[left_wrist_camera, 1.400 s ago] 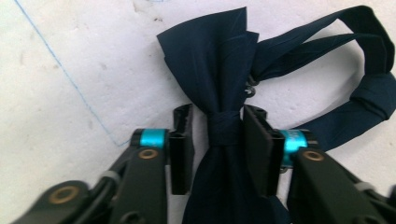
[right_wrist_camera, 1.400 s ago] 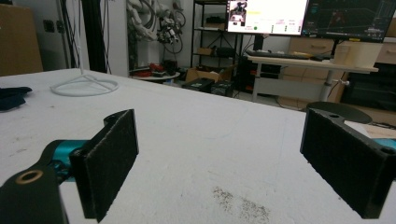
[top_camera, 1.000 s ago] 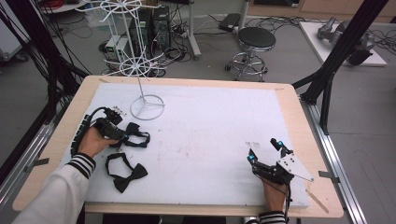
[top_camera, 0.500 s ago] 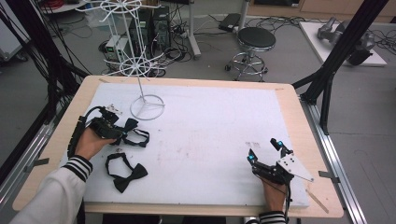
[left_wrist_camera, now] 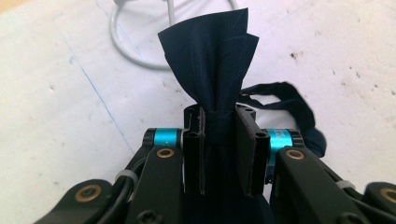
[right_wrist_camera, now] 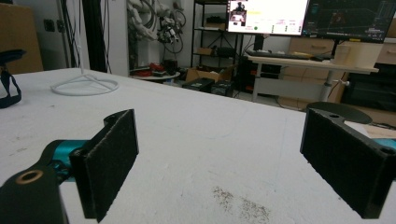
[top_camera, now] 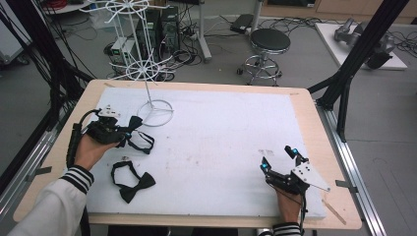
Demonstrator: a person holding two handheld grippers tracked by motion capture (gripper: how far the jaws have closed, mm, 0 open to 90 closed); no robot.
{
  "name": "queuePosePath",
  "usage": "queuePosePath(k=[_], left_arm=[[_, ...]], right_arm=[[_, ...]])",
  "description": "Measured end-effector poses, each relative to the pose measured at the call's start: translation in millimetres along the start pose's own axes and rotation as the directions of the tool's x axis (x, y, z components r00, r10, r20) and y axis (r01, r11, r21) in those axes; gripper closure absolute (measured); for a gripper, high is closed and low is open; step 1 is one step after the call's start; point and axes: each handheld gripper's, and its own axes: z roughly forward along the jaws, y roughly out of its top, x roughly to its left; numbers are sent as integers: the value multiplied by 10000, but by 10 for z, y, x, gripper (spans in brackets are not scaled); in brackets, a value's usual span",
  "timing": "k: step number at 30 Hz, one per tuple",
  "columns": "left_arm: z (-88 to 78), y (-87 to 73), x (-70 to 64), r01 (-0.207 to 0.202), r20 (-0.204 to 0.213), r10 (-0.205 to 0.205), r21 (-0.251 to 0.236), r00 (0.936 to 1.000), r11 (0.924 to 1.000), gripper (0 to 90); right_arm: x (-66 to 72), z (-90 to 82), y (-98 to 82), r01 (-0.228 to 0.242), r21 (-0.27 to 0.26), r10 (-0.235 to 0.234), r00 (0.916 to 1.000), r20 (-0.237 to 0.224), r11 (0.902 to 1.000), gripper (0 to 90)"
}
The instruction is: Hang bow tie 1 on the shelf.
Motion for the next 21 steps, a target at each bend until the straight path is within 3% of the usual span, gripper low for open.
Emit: queuePosePath(k=[8, 15, 21], left_arm=[[-121, 8, -5, 71, -225, -99, -1210, 9997, 9926, 742], [-213, 5, 1, 88, -344, -168, -2211, 9993, 9752, 743], [-281, 10, -8, -93, -348, -4, -2761, 9994, 9611, 743]], right_arm=[[-3, 1, 0, 24, -19, -23, 10000, 9, 10000, 108], [-2, 1, -1, 38, -19, -38, 10000, 13, 10000, 108], [-2, 1, 0, 46, -22, -46, 10000, 13, 10000, 107]])
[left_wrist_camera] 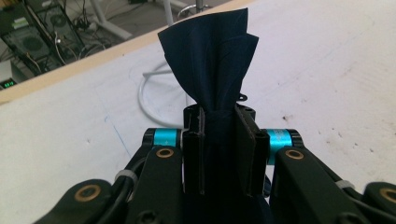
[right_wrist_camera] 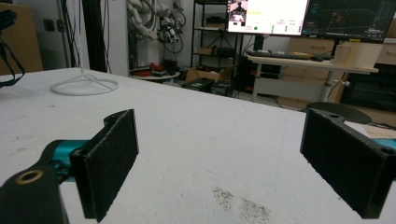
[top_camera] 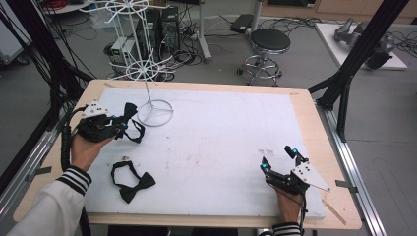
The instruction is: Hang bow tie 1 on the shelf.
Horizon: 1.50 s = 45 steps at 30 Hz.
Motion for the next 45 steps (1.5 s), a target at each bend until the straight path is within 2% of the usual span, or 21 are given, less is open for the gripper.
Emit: queuePosePath(k=[6, 11, 21, 27, 35, 45], left_arm=[[-66, 36, -21, -152, 19, 154, -568, 9999, 9983, 743], [-126, 91, -23, 71, 139, -57, -1077, 9999, 9942, 743], [-254, 215, 2, 234, -124, -262, -1885, 9996, 9818, 743], [-310, 289, 17, 280, -36, -295, -2172, 9996, 9757, 743], [-413, 404, 10, 95, -58, -113, -2491, 9999, 9684, 743], [-437, 514, 6, 73, -32, -85, -2773, 10000, 9607, 742]], right_arm=[[0, 0, 0, 8, 0, -8, 10000, 2, 10000, 108], [3, -1, 0, -12, 12, 12, 10000, -4, 10000, 108], [4, -1, 0, -11, 13, 11, 10000, 9, 10000, 108], [4, -1, 0, -11, 14, 11, 10000, 5, 10000, 107], [0, 1, 0, 12, 3, -12, 10000, -12, 10000, 108], [0, 2, 1, 46, 9, -46, 10000, 0, 10000, 108]])
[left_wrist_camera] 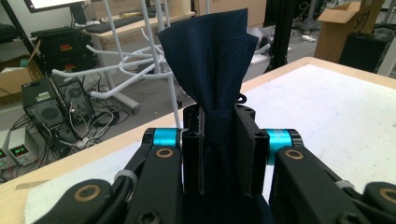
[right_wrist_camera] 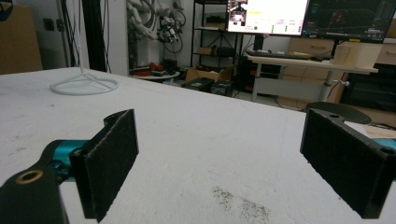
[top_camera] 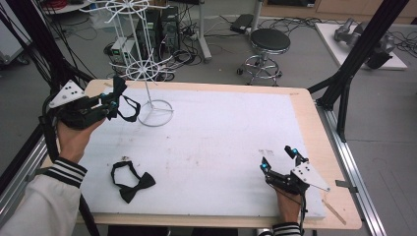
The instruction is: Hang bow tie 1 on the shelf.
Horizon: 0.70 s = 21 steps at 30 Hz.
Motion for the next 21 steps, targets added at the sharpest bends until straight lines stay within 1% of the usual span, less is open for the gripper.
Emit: queuePosePath(k=[8, 9, 21], left_arm=[[26, 125, -6, -69, -53, 68, -229, 10000, 9997, 742], [27, 139, -5, -96, -50, 94, -207, 9999, 9997, 742], [105, 234, -4, -64, -147, 60, -283, 9999, 9996, 742]], right_arm=[[0, 1, 0, 10, -4, -10, 10000, 0, 10000, 108], [8, -3, 0, -81, 60, 81, 10000, -16, 9999, 107], [7, -3, 0, -74, 55, 74, 10000, -23, 10000, 108]])
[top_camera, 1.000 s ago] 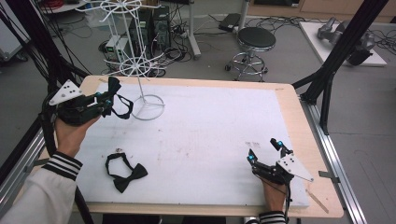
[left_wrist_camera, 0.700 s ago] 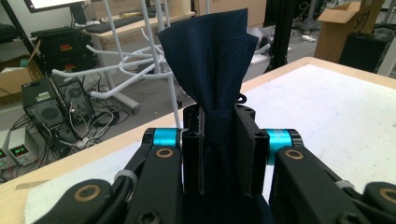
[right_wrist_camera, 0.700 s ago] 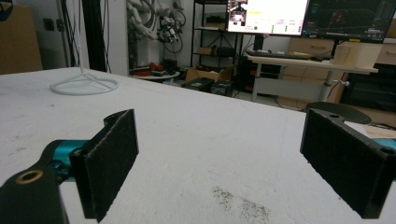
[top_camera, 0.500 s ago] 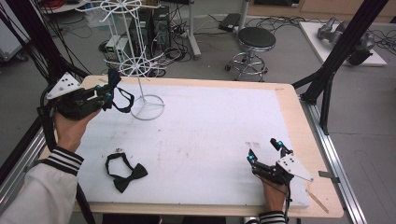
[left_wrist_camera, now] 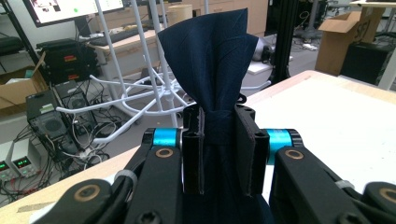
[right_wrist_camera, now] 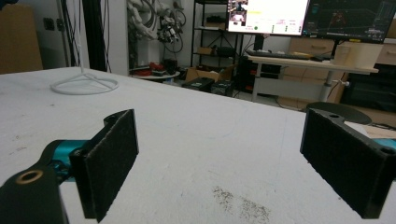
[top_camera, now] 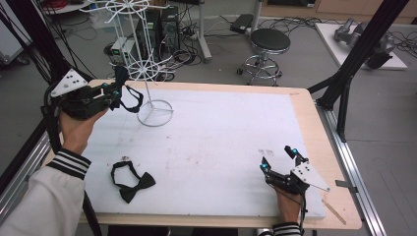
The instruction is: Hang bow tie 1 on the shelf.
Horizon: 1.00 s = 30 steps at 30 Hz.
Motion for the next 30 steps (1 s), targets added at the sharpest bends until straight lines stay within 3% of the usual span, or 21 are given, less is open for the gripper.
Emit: queuePosePath(k=[15, 24, 30], left_arm=[[138, 128, 43, 139, -262, -133, 223, 9996, 9997, 742], [56, 197, -96, -177, -55, 178, 95, 9998, 9998, 742], [43, 202, -59, -132, -124, 133, 107, 9998, 9999, 742]], right_arm=[[-4, 1, 1, 51, -21, -51, 10000, -2, 10000, 108], [-4, 1, 1, 15, -39, -15, 10000, -12, 10000, 108], [-3, 1, 1, 61, -28, -61, 10000, -3, 10000, 108]])
